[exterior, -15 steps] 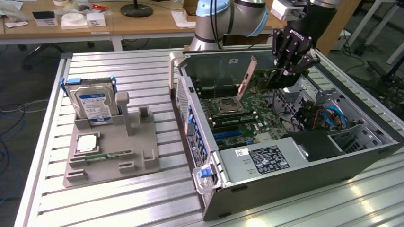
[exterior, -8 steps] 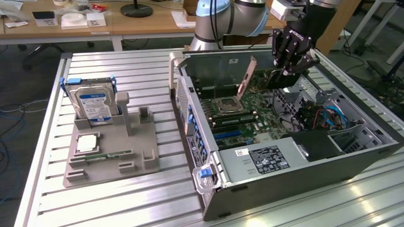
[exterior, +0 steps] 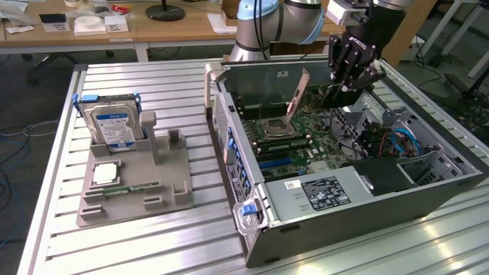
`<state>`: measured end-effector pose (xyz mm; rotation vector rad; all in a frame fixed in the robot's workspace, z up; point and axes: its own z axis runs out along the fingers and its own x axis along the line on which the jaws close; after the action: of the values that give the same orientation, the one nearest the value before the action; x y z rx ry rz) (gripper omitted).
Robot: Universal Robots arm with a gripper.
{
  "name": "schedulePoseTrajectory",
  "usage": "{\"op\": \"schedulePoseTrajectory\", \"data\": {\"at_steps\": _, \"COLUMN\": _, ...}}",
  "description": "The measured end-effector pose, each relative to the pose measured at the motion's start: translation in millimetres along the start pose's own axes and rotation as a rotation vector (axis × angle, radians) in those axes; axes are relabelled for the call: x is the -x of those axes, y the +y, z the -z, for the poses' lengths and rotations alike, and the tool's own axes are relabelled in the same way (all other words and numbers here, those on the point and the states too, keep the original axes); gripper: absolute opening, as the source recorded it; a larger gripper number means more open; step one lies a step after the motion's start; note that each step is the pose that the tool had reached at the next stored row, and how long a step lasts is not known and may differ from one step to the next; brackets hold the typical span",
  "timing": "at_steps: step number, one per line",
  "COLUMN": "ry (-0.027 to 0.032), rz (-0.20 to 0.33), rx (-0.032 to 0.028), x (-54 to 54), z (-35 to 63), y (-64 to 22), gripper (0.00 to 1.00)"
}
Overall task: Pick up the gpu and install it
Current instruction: 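Insert the gpu into the slot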
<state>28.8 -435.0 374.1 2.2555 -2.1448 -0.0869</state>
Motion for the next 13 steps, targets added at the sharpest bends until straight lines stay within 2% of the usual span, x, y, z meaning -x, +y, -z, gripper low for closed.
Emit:
{"op": "schedulePoseTrajectory", "data": {"at_steps": 4, "ry": 0.0001, "rz": 0.0, "rx": 0.0001, "x": 0.1, "z": 0.0, "y": 0.3, "gripper": 0.27}}
{"op": "schedulePoseTrajectory", "data": {"at_steps": 8, "ry": 0.0002, "rz": 0.0, "rx": -0.0028, "x": 0.9, "z": -2.0, "y": 6.8, "gripper": 0.27}}
{"op": "schedulePoseTrajectory", "data": {"at_steps": 9, "ry": 0.0004, "rz": 0.0, "rx": -0.0066, "x": 1.2, "z": -2.9, "y": 8.3, "gripper": 0.27}}
{"op": "schedulePoseTrajectory", "data": {"at_steps": 13, "ry": 0.0019, "rz": 0.001, "rx": -0.0316, "x": 1.6, "z": -6.0, "y": 12.7, "gripper": 0.27}}
